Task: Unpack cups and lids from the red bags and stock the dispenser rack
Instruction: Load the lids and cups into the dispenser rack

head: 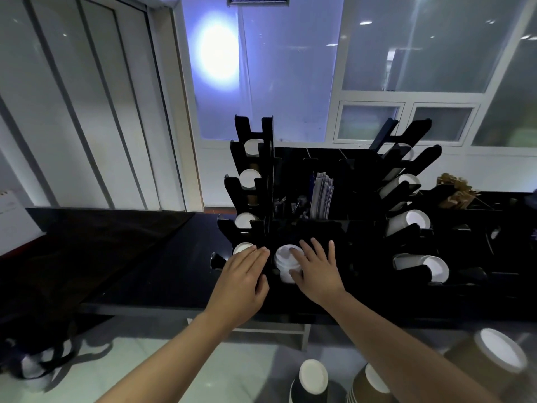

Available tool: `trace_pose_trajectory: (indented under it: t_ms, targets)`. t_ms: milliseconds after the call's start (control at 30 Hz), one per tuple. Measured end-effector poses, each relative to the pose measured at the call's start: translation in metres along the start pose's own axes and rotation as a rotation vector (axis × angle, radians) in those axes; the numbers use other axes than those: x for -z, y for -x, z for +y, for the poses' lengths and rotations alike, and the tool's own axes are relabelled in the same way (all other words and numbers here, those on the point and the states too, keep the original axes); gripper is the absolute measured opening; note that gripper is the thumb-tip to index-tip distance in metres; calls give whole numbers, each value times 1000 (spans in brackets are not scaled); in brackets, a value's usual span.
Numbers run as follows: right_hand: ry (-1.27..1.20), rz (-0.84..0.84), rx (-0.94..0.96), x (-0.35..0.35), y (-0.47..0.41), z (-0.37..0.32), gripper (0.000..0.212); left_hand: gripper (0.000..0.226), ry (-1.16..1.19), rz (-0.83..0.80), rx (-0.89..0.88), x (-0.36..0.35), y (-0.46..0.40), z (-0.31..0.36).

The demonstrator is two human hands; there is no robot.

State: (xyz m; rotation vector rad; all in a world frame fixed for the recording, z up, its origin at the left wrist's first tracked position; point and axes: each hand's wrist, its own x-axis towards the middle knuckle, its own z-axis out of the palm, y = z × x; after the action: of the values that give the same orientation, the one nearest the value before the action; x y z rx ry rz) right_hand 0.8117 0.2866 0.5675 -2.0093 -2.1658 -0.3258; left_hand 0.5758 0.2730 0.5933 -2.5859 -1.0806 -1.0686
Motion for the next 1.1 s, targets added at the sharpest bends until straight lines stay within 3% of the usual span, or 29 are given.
trace_pose_trajectory:
  t_ms: [267,533,833,1000,1100]
  targets:
    - [-162,411,-20,23,63,12,27,37,103,115,-183,-9,29,39]
    - [-335,488,34,-9,181,16,23,23,291,-65,-255,-38,109,104]
    - [-402,176,19,-76,317,7,30,25,385,-409,-216,-73,209,139]
    - [-353,-412,-106,-102,350,5,70,26,341,-538,-161,-80,237,144]
    - [-355,-613,-132,-115,359,3,82,31,332,-577,-128,-79,244,144]
